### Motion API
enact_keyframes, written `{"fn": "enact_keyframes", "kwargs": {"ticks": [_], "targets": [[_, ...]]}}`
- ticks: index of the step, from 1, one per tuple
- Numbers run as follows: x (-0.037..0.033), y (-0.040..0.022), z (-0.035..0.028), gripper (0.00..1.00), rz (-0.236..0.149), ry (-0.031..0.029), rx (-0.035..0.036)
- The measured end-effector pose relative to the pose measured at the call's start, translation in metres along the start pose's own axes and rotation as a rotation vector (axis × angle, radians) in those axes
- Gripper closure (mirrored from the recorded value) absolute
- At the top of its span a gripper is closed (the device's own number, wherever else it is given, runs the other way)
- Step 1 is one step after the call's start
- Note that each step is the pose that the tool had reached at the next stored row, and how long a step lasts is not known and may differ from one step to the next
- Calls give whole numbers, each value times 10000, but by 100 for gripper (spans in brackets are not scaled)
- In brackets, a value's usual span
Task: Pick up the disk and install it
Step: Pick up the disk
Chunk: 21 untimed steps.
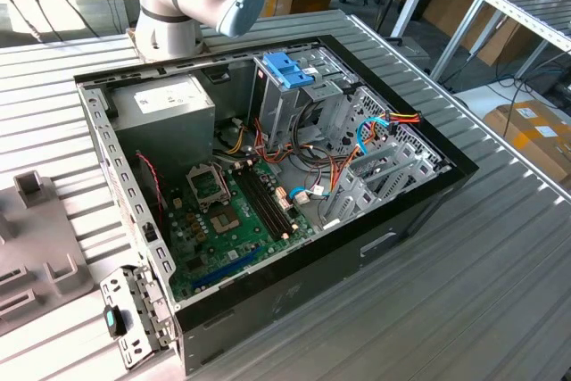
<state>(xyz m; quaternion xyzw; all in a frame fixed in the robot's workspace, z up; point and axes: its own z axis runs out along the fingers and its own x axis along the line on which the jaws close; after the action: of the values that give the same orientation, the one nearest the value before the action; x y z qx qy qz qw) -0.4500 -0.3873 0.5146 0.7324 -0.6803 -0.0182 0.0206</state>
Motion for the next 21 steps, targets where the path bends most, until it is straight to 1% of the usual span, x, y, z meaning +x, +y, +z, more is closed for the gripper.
{"fn": "enact_keyframes", "kwargs": {"ticks": [21], "targets": [[82,4,1,63,0,-1,1]]}}
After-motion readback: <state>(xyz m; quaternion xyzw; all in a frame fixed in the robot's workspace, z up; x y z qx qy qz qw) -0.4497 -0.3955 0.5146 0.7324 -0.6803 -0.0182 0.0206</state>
